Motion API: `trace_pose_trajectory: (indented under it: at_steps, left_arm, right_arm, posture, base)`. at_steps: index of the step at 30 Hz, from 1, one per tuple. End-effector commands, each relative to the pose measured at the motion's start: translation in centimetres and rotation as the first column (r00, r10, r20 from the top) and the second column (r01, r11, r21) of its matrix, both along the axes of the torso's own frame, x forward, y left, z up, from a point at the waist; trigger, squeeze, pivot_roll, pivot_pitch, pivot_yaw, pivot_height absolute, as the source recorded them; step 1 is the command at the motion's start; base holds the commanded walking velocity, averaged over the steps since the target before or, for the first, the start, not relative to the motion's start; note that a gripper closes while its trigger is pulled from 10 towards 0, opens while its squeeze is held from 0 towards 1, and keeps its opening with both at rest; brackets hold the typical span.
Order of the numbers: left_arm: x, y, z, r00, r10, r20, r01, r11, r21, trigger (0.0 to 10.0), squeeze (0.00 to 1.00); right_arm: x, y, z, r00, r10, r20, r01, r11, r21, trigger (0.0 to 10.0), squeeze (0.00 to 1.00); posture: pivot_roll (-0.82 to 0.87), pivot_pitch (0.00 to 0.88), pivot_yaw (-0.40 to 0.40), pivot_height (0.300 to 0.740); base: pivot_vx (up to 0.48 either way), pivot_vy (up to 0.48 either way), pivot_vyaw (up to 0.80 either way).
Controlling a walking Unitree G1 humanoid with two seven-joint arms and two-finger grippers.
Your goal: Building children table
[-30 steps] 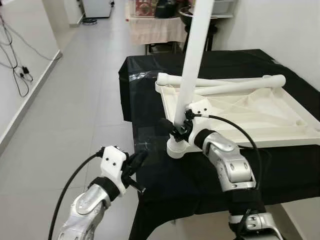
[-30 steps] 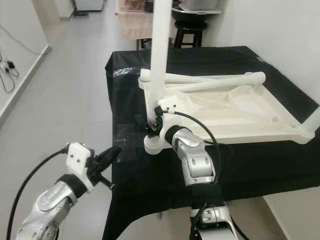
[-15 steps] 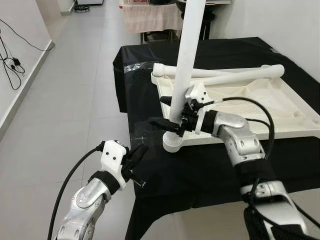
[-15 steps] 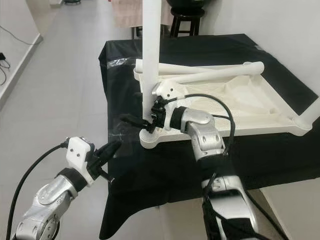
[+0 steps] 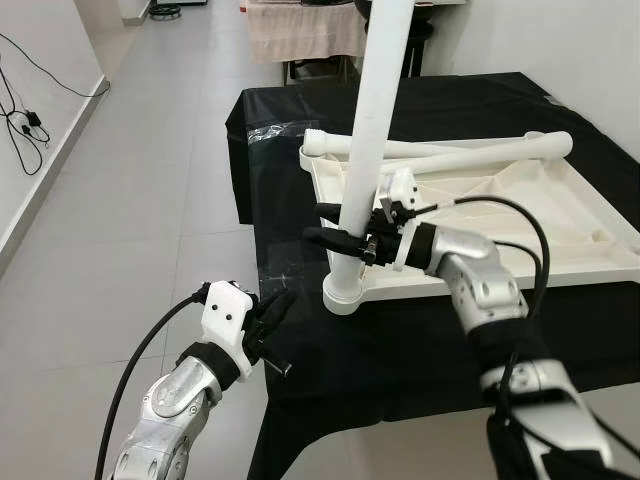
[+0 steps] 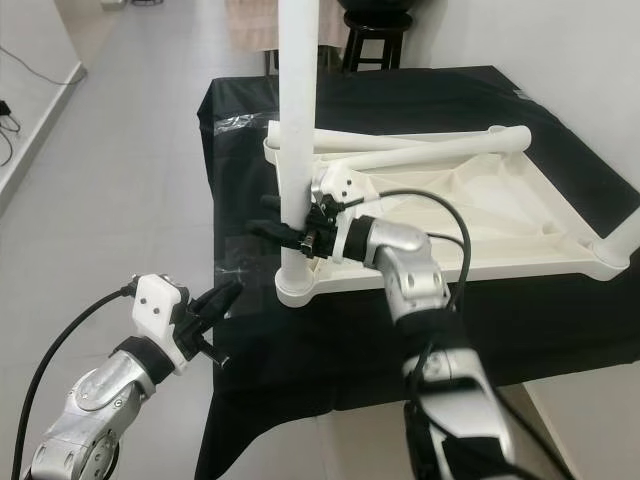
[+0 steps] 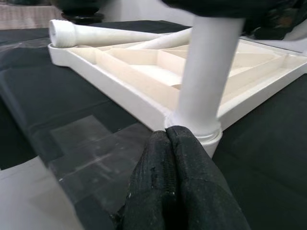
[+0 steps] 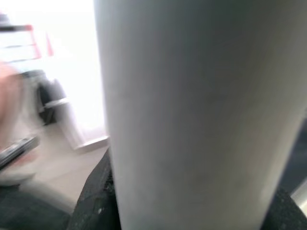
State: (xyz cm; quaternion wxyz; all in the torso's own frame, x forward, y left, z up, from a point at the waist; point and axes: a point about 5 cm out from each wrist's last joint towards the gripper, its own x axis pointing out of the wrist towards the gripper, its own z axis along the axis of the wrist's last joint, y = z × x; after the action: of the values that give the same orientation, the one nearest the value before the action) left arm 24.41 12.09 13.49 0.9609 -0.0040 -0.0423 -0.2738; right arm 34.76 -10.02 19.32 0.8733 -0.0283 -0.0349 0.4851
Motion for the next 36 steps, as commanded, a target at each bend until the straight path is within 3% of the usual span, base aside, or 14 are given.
trace_pose_trajectory:
  at_steps: [1, 6, 13, 16, 17, 19, 20, 22, 23, 26, 28, 29, 30, 36]
  left_arm:
    - [-0.2, -0.1, -0.1, 1.0, -0.005, -0.006, 0.005, 1.0, 0.004, 10.0, 0.0]
    - [-0.1, -0.2, -0.2, 1.0, -0.006, -0.008, 0.006, 1.0, 0.006, 10.0, 0.0]
    - [-0.1, -0.4, -0.3, 1.0, -0.016, -0.014, 0.016, 1.0, 0.003, 10.0, 0.0]
    - [-0.1, -0.4, -0.4, 1.0, -0.013, -0.013, 0.013, 1.0, 0.004, 10.0, 0.0]
    - [-0.1, -0.4, -0.4, 1.0, -0.012, -0.013, 0.012, 1.0, 0.004, 10.0, 0.0]
    - [-0.2, -0.3, -0.4, 1.0, -0.01, -0.013, 0.01, 1.0, 0.006, 10.0, 0.0]
    - [-0.2, -0.3, -0.4, 1.0, -0.011, -0.014, 0.011, 1.0, 0.007, 10.0, 0.0]
    - [-0.2, -0.2, -0.4, 1.0, -0.011, -0.014, 0.011, 1.0, 0.008, 10.0, 0.0]
    - [-0.2, -0.2, -0.4, 1.0, -0.012, -0.015, 0.012, 1.0, 0.008, 10.0, 0.0]
    - [-0.2, -0.2, -0.4, 1.0, -0.014, -0.016, 0.014, 1.0, 0.009, 10.0, 0.0]
    - [-0.2, -0.1, -0.4, 1.0, -0.014, -0.015, 0.014, 1.0, 0.01, 10.0, 0.0]
    - [-0.2, -0.1, -0.4, 1.0, -0.014, -0.015, 0.014, 1.0, 0.01, 10.0, 0.0]
    - [-0.2, -0.1, -0.4, 1.0, -0.014, -0.015, 0.014, 1.0, 0.011, 10.0, 0.0]
    - [-0.4, 0.1, -0.2, 1.0, 0.011, 0.005, -0.011, 1.0, 0.025, 10.0, 0.0]
  right_arm:
    - [0.2, 1.1, -3.3, 0.963, -0.252, -0.097, 0.241, 0.965, -0.104, 0.0, 0.0]
    - [-1.5, 0.5, -4.1, 0.786, -0.607, -0.118, 0.595, 0.794, -0.124, 0.0, 0.0]
    - [-1.0, 0.0, -3.6, 0.785, -0.609, -0.114, 0.601, 0.793, -0.103, 0.0, 0.0]
    - [-1.0, 0.4, -3.6, 0.788, -0.6, -0.135, 0.591, 0.8, -0.106, 1.9, 0.0]
    - [-1.0, 0.5, -3.5, 0.788, -0.601, -0.135, 0.592, 0.799, -0.108, 10.0, 0.0]
    - [-1.0, 0.8, -3.3, 0.802, -0.583, -0.135, 0.574, 0.813, -0.1, 10.0, 0.0]
    - [-0.8, 1.0, -2.8, 0.831, -0.54, -0.134, 0.535, 0.841, -0.073, 10.0, 0.58]
    - [-0.8, 1.1, -2.4, 0.845, -0.518, -0.133, 0.515, 0.855, -0.056, 10.0, 0.58]
    - [-0.4, 1.0, -1.5, 0.889, -0.441, -0.12, 0.442, 0.897, -0.02, 10.0, 1.0]
    - [0.2, 0.4, -0.4, 0.943, -0.324, -0.079, 0.326, 0.945, 0.006, 10.0, 1.0]
    - [0.6, -0.2, 0.2, 0.972, -0.233, -0.034, 0.233, 0.973, -0.007, 10.0, 0.34]
    - [0.6, -0.2, 0.2, 0.972, -0.233, -0.034, 0.233, 0.973, -0.007, 10.0, 0.34]
    - [0.8, -0.6, 0.4, 0.981, -0.191, -0.02, 0.191, 0.981, -0.019, 10.0, 0.0]
    - [1.6, -2.1, -0.4, 0.999, -0.02, -0.044, 0.015, 0.995, -0.097, 10.0, 0.0]
  posture:
    - [0.03, 0.076, -0.062, 0.74]
    - [0.01, 0.062, -0.048, 0.74]
    - [0.02, 0.054, -0.054, 0.74]
    - [0.02, 0.05, -0.051, 0.74]
    - [0.02, 0.049, -0.05, 0.74]
    - [0.02, 0.049, -0.05, 0.74]
    - [0.03, 0.046, -0.046, 0.74]
    - [0.03, 0.046, -0.046, 0.74]
    - [0.03, 0.045, -0.046, 0.74]
    - [0.03, 0.048, -0.046, 0.74]
    - [0.03, 0.048, -0.048, 0.74]
    - [0.03, 0.048, -0.048, 0.74]
    - [0.03, 0.048, -0.048, 0.74]
    - [0.05, 0.062, -0.053, 0.74]
  base:
    - [0.0, 0.0, 0.0]
    - [0.0, 0.0, 0.0]
    - [0.0, 0.0, 0.0]
    - [0.0, 0.0, 0.0]
    - [0.0, 0.0, 0.0]
    - [0.0, 0.0, 0.0]
    - [0.0, 0.0, 0.0]
    - [0.0, 0.0, 0.0]
    - [0.0, 0.0, 0.0]
    - [0.0, 0.0, 0.0]
    - [0.0, 0.0, 0.0]
    - [0.0, 0.0, 0.0]
    - [0.0, 0.0, 0.0]
    - [0.0, 0.0, 0.0]
